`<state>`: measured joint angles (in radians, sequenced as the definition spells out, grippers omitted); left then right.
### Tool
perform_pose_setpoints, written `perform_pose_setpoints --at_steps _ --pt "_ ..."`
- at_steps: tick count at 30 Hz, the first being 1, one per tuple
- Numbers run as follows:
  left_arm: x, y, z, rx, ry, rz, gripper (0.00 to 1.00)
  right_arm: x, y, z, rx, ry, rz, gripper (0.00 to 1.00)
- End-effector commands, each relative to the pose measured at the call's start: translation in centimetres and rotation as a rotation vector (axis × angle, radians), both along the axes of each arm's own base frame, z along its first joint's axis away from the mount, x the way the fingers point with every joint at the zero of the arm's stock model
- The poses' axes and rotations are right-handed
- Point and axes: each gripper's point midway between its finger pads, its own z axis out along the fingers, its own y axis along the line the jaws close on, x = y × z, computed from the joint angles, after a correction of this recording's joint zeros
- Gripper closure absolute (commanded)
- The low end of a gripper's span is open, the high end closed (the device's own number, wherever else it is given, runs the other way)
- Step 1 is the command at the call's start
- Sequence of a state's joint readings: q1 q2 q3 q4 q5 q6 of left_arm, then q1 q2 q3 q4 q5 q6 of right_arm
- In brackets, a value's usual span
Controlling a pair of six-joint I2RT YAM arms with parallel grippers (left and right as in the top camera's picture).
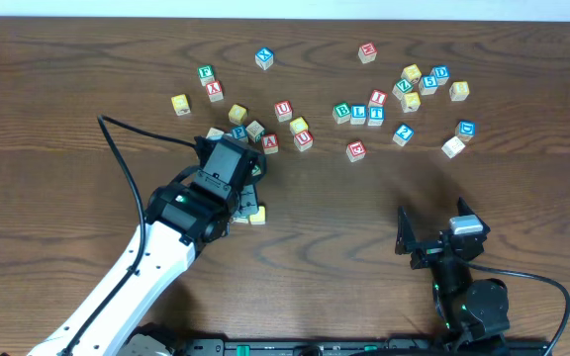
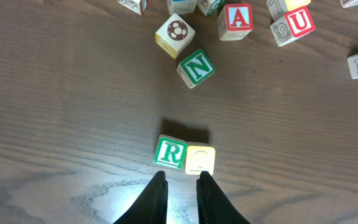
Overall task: Spell out ROBOT
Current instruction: 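Open the left gripper and lift it away from the R O blocks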
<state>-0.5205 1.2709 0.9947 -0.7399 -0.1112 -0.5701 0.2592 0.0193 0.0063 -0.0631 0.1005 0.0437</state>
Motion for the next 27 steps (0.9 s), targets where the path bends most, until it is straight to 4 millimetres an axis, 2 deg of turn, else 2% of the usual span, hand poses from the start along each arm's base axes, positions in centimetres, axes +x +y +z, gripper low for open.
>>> perform_pose_setpoints --at_steps 1,4,5,15,17,27 --pt "0.5 0.7 0.9 0.027 -0.030 -0.011 0.83 0.0 -0.1 -0.2 -0.008 0.004 -0.003 0.01" --pt "0.8 1.4 0.9 0.043 -0.038 0.008 0.83 0.0 -0.1 -0.2 -0.008 0.004 -0.003 0.01" --pt "1.0 1.6 1.0 0.046 -0.040 0.011 0.78 0.0 -0.1 -0.2 -0.008 0.004 -0.003 0.01" --pt "1.6 3.1 1.0 0.051 -0.044 0.054 0.77 0.0 -0.1 -0.2 -0.008 0.004 -0.003 0.01" --pt "1.8 3.4 1.1 0.061 -0.048 0.043 0.74 0.0 -0.1 -0.2 -0.008 0.004 -0.003 0.01" --pt "3.7 6.6 3.2 0.089 -0.093 0.064 0.72 0.0 -0.1 -0.2 -0.008 0.004 -0.003 0.01"
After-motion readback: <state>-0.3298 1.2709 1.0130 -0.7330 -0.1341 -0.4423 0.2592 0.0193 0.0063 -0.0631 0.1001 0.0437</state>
